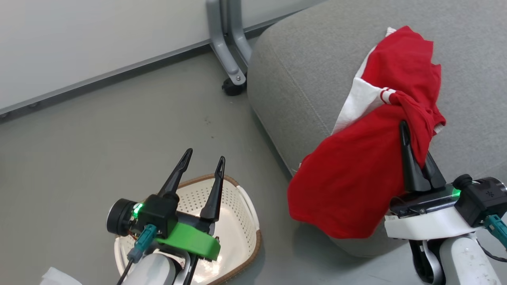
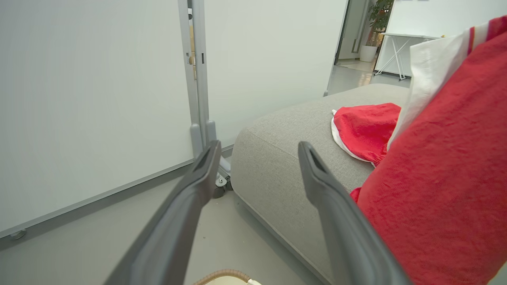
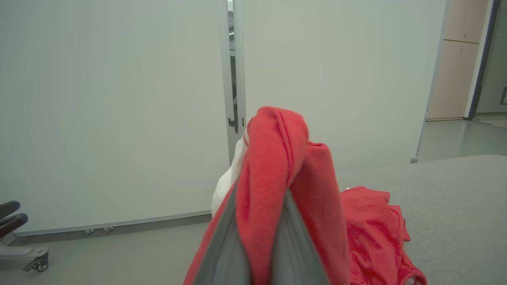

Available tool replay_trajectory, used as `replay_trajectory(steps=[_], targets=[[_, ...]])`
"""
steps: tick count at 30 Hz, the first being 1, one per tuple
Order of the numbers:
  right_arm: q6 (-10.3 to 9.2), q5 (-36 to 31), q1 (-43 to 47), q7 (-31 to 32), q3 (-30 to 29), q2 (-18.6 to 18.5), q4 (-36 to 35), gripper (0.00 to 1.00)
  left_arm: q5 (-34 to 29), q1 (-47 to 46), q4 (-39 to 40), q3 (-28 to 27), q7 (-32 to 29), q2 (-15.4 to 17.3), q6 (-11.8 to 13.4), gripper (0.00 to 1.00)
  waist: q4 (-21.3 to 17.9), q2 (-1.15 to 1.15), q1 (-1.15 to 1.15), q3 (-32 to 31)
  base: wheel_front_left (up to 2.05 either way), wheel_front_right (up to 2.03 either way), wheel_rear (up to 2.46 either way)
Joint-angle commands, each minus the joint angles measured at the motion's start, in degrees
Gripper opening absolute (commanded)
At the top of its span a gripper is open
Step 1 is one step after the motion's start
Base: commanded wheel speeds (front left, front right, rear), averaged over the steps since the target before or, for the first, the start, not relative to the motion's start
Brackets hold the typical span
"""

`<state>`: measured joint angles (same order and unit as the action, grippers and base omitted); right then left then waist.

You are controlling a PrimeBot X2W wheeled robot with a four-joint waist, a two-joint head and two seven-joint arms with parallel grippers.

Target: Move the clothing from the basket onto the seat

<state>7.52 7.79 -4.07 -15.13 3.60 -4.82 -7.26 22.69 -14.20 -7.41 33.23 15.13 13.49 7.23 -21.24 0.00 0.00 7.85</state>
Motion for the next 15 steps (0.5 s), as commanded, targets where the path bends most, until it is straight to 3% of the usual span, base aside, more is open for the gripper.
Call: replay_trajectory(steps=[1, 9, 15], targets=[[-0.06, -0.38, 0.79, -0.01, -0.7, 0.07, -0.75, 0.0, -1.12, 1.34, 0.92, -0.72, -0.01, 0.46, -0.14, 1.0, -5.22, 0.0, 0.0, 3.17, 0.0, 0.0, 0.0], [-0.06, 0.87, 2.31, -0.01, -4.16, 0.32, -2.36, 0.0, -4.05, 4.37, 2.72, -2.14, 0.0, -0.49, -2.32, 1.0, -7.43, 0.0, 0.0, 4.15, 0.0, 0.0, 0.0], [-0.06, 2.35, -1.63, -0.01, -6.82, 0.02, -2.14, 0.0, -6.41, 3.4, 3.05, -1.68, 0.01, -1.12, -3.88, 1.0, -5.91, 0.0, 0.0, 6.6, 0.0, 0.0, 0.0]])
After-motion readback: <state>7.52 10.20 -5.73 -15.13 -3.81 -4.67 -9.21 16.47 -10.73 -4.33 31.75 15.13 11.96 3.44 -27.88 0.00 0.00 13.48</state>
